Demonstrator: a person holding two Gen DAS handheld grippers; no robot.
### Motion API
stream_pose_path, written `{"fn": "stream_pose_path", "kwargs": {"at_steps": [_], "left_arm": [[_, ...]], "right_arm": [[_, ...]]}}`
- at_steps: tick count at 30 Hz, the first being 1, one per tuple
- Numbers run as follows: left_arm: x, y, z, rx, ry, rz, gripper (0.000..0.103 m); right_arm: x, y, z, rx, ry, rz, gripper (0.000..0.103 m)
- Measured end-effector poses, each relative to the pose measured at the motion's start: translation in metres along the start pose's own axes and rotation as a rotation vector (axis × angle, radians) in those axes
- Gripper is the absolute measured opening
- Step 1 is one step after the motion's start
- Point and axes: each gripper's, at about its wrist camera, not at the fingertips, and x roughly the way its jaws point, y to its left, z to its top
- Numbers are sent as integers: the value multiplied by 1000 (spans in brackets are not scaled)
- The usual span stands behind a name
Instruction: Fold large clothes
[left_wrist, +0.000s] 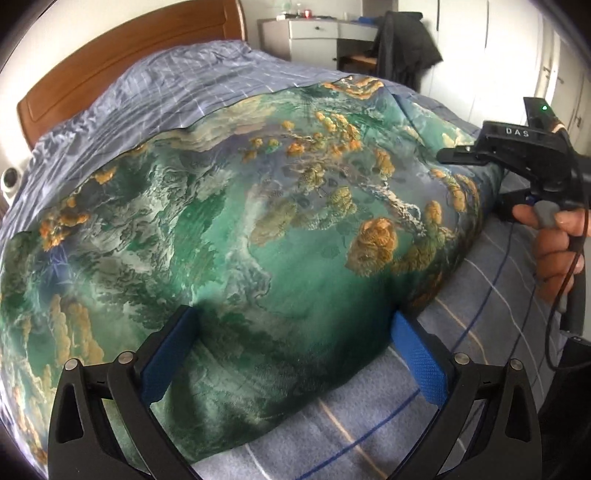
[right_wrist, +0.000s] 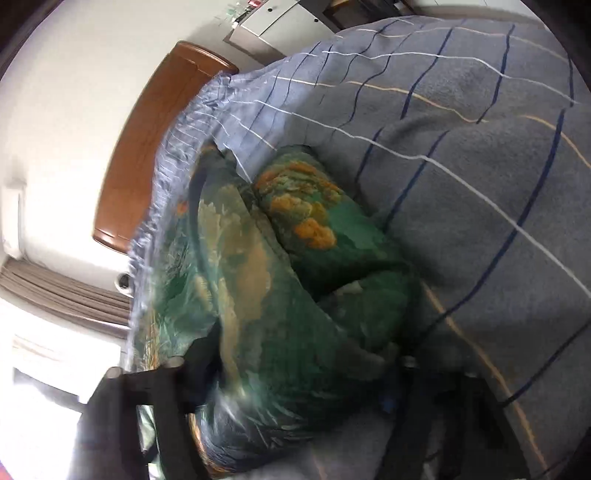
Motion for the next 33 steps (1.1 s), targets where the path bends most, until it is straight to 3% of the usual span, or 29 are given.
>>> {"fn": "stream_pose_path", "kwargs": {"at_steps": [2, 4, 11, 15, 20, 26, 31, 32, 33], "left_arm": [[-11, 6, 0, -37, -3, -19, 102], [-30, 17, 1, -91, -17, -58, 102], [-104, 82, 39, -314, -104, -137, 102], [-130, 86, 80, -309, -104, -211, 102], [-128, 63, 106, -257, -25, -324, 102], [-122, 60, 112, -292, 8, -326, 102], [-102, 71, 102, -330, 104, -175, 102], [-97, 76, 96, -338, 116, -150, 100], [-94, 80, 92, -348, 125, -141, 83]], "right_arm": [[-8, 9, -3, -50, -24, -9, 45], [-22, 31, -6, -150, -67, -27, 38], [-71, 118, -32, -543, -225, -25, 35], [-84, 162, -64, -754, -283, -14, 35], [-86, 206, -117, -1018, -338, -10, 34], [-85, 227, -199, -1374, -389, -49, 34], [-78, 230, -258, -1627, -438, -78, 34], [-78, 230, -261, -1636, -438, -78, 34], [-79, 229, -265, -1650, -438, -75, 34]]}}
